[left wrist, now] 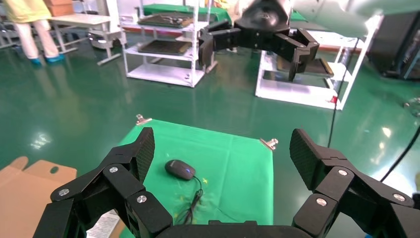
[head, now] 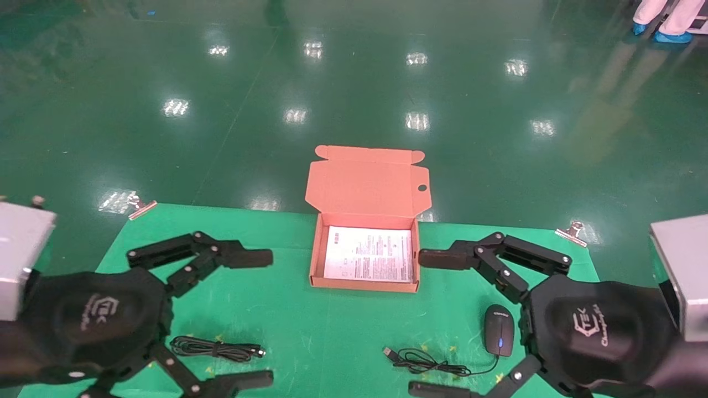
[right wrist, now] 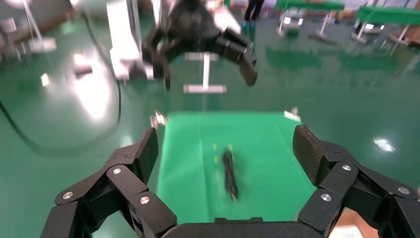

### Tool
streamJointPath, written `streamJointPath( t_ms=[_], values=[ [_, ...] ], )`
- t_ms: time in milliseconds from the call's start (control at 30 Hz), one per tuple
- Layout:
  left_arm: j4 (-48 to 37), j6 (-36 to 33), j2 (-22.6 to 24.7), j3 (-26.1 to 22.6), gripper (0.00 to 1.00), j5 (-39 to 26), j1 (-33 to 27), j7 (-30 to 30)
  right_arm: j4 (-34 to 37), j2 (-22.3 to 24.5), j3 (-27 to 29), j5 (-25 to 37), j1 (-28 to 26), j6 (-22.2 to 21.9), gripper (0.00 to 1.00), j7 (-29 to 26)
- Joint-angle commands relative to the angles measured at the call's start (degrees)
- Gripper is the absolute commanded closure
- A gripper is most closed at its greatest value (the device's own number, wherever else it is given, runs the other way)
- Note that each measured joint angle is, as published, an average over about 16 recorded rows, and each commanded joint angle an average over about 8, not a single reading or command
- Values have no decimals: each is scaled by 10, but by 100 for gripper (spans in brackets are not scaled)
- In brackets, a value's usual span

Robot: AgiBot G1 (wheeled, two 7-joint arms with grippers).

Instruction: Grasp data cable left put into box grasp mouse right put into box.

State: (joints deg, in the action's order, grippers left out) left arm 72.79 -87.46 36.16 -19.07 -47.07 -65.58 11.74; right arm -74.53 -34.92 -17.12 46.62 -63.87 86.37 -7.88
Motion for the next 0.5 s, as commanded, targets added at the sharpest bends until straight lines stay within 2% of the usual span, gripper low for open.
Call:
streamJointPath(
  t_ms=[33, 267, 500],
  values=[
    [-2, -5, 3, -7, 0, -13, -11, 2, -3, 1, -2, 12, -5, 2, 0, 8],
    [-23, -31, 29, -84, 0, -125, -102, 29, -17, -6, -35, 118, -64, 20, 0, 68],
    [-35, -38, 64, -211, 0, -260, -213, 40, -25, -23, -99, 238, -133, 34, 0, 163]
  ],
)
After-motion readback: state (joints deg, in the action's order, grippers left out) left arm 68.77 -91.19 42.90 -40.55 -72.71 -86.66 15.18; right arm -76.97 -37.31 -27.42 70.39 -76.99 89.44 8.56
